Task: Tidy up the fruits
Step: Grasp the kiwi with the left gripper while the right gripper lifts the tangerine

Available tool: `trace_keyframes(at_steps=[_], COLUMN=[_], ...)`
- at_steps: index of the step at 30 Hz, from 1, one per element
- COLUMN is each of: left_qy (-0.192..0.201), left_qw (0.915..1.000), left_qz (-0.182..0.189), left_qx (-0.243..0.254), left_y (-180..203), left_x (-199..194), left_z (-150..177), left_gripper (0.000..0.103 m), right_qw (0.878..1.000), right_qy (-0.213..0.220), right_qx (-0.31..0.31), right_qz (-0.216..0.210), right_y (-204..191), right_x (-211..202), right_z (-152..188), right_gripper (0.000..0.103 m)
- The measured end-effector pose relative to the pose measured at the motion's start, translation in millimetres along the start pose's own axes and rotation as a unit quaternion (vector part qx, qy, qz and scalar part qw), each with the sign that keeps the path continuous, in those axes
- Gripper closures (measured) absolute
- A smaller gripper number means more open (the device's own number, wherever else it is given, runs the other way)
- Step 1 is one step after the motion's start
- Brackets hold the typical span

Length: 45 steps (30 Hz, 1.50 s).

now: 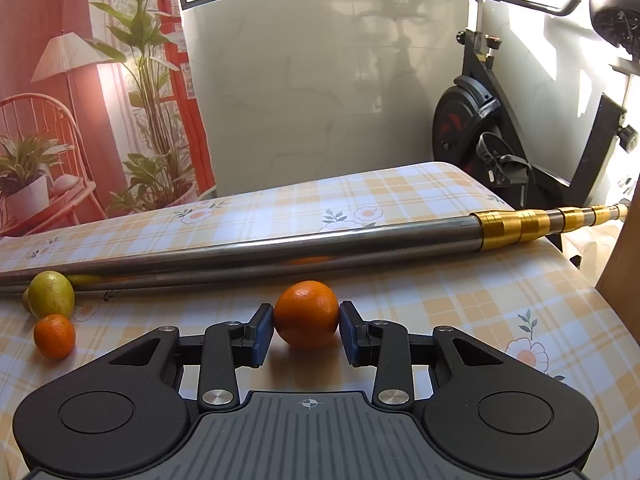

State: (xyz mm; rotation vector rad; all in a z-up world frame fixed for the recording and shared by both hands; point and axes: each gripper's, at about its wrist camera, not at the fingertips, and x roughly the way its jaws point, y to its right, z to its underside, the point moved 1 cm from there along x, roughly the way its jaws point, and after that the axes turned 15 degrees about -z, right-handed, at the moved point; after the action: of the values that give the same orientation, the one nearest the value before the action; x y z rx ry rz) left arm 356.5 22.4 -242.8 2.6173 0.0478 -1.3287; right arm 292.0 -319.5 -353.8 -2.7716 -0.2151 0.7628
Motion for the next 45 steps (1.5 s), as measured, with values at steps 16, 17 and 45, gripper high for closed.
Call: trace_keyframes(at_steps=[16,17,45], left_qy=[-0.034,-0.034,0.068], left_qw=[0.9990,0.9990,0.9939], left_qz=[-0.016,-0.016,-0.009], left_qx=[-0.025,-0.023,0.087], left_y=[2,3,-6], left_x=[42,43,-96], left_z=[-11,-11,36], left_gripper=[0.063,0.065,0.075], right_qw=[1.000,1.000,0.999], right_qy=[0.002,0.002,0.007], right_qx=[0.010,0.011,0.036], right_qz=[-0.013,-0.014,-0.010], right_y=[2,2,0], right_x=[-1,-1,-18], right_z=[1,1,-6], right_gripper=[0.070,0.070,0.070])
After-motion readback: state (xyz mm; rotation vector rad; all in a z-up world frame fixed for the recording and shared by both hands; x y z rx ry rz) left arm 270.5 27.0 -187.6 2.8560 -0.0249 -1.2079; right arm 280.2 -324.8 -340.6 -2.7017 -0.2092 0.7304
